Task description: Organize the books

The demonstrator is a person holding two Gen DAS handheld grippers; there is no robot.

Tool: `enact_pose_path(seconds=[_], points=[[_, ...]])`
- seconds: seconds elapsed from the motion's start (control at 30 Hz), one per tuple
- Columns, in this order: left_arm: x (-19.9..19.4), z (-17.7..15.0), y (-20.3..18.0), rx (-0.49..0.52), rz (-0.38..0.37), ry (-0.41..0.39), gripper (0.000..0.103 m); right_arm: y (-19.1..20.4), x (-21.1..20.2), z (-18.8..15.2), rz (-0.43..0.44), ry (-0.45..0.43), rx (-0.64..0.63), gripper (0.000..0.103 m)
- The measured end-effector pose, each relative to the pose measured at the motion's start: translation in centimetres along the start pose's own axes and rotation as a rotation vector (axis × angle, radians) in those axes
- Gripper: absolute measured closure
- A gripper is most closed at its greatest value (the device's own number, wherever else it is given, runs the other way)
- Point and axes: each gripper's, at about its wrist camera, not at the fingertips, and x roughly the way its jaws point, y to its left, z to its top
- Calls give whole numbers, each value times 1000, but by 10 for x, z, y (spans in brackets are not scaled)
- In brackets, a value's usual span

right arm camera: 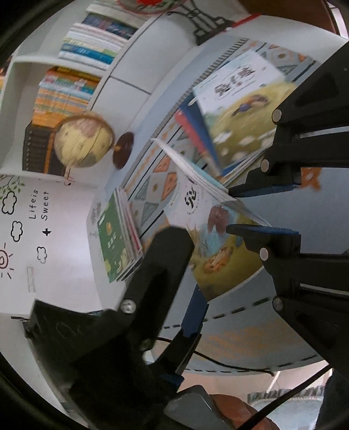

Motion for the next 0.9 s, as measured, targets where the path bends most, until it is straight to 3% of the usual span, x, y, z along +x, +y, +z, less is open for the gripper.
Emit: enact_pose_path(seconds=[0.1,0.17,0.27,0.37,0.57,0.67,0.77,0.8,0.9], points=[[-7,14,28,-18,13,42,1,12,18,11,-15,37,55,79],[-6,19,48,-35,5,65,1,5,37,7,-1,107,153,76],[2,26,70,-73,-6,113,1,-25,66,-14,124,216,402,75],[2,33,72,-34,-4,119,1,-51,88,-37,233,313,646,73],[21,54,78,29,55,162,1,-82,94,-53,327,218,899,68],[36,57,85,28,48,217,1,-83,94,-54,333,168,947,65],[35,58,84,61,58,198,1,-76,105,-46,335,141,923,65],[34,58,86,57,46,198,1,-78,107,-43,333,130,918,67],[30,59,95,18,-2,190,1,-72,111,-31,382,112,894,87]])
